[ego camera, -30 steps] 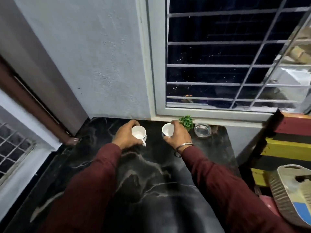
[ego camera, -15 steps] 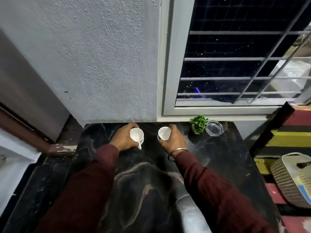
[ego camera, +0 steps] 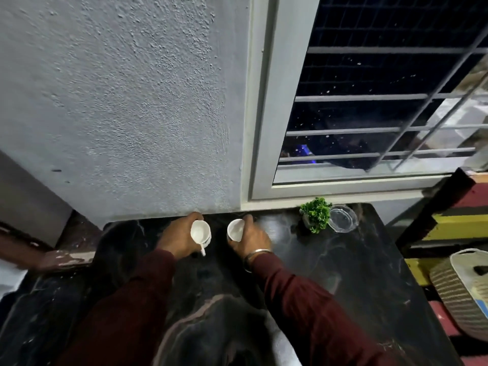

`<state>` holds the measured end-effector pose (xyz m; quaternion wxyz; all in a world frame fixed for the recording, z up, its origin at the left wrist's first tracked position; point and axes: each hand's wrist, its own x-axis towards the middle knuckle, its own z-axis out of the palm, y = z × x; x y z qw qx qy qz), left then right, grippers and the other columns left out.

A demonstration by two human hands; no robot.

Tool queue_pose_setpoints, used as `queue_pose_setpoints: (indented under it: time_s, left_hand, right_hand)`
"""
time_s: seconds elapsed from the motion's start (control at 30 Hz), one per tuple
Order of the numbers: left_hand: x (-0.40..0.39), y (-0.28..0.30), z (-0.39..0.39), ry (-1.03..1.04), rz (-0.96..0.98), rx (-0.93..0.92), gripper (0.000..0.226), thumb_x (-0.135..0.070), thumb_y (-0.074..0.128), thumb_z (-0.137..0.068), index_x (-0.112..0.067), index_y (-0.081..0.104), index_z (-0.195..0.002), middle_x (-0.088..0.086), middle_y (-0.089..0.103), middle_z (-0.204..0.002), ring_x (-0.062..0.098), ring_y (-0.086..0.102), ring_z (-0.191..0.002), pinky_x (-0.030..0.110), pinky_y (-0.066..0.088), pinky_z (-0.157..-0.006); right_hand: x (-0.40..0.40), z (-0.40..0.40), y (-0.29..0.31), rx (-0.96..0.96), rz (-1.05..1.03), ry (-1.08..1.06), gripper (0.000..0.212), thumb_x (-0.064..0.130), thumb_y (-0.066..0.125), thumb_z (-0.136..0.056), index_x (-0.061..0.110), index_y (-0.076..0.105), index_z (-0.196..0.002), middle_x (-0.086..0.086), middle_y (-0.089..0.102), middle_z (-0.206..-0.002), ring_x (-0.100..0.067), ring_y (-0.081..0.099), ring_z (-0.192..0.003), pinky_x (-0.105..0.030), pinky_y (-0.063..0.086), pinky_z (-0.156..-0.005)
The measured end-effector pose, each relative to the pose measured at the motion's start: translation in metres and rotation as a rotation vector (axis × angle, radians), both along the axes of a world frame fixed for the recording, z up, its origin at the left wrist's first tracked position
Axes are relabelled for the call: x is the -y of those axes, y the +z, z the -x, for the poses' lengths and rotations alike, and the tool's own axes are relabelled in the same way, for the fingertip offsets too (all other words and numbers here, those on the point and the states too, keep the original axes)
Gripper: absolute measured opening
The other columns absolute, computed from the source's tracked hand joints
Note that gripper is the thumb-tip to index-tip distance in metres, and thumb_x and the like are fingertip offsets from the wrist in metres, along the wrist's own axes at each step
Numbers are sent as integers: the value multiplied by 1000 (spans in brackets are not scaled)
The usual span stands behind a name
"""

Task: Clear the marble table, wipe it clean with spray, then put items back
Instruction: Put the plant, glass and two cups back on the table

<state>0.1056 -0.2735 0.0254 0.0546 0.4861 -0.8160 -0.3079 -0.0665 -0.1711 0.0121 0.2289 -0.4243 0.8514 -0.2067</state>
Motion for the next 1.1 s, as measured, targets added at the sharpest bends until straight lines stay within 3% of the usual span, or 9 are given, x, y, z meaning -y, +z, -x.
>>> queue_pose_setpoints:
  time_s: [0.2, 0.33, 0.57, 0.67, 0.73, 0.87, 0.97, 1.1]
  left_hand:
    - [26, -25, 4, -29, 14, -1, 66, -17, 90, -58, -26, 61, -116, -1, 69, -104, 27, 63, -96, 28, 42, -73]
    - [34, -42, 4, -40, -2, 16, 63, -14, 86, -61, -27, 60, -117, 1, 68, -105, 28, 63, -98, 33, 49, -77]
    - [28, -70, -5, 8, -24, -82, 72, -3, 78, -73, -15, 56, -141, 15, 64, -128, 34, 61, -118, 37, 47, -99]
    - [21, -72, -11, 72, -52, -131, 91, -3, 83, -69, -13, 45, -151, 16, 61, -132, 33, 59, -121, 32, 43, -100]
    - [19, -75, -11, 123, -63, -172, 95, -7, 88, -63, -13, 48, -149, 16, 64, -128, 32, 62, -117, 32, 47, -96]
    - [22, -88, -13, 224, -110, -275, 72, -24, 86, -56, -19, 64, -125, 4, 73, -107, 30, 69, -99, 42, 58, -84]
    - [29, -92, -10, 201, -111, -298, 69, -17, 89, -60, -18, 66, -124, 2, 74, -109, 25, 70, -99, 44, 58, -86]
    - [32, -97, -7, 194, -107, -313, 75, -24, 86, -58, -16, 65, -130, 5, 74, -115, 26, 70, -104, 44, 58, -89]
  right_hand:
    - [34, -7, -11, 36, 52, -15, 57, 41, 70, -75, 12, 42, -115, -14, 59, -112, -36, 61, -100, -38, 50, -78]
    - [46, -11, -22, 10, 46, 18, 62, 39, 70, -74, 10, 40, -120, -14, 58, -114, -36, 59, -102, -39, 50, -79]
    - [40, -17, -42, -4, -13, 11, 66, 41, 69, -77, 13, 39, -128, -14, 56, -120, -36, 60, -103, -37, 48, -78]
    - [36, -19, -46, 35, -5, 8, 89, 45, 75, -69, 13, 31, -140, -14, 51, -127, -36, 58, -108, -36, 48, -81]
    - [31, -17, -47, 44, 15, 7, 99, 45, 78, -66, 13, 26, -145, -15, 49, -130, -36, 56, -111, -37, 48, -85]
    - [30, -18, -48, 17, 60, -6, 78, 39, 70, -76, 12, 35, -141, -18, 57, -119, -38, 58, -105, -37, 47, -82]
    - [37, -16, -51, 23, 101, -17, 64, 38, 70, -78, 9, 45, -129, -18, 60, -111, -38, 60, -98, -37, 48, -76]
    - [43, -10, -55, 10, 122, -61, 59, 41, 69, -78, 8, 47, -122, -18, 60, -108, -38, 60, -97, -38, 47, -74]
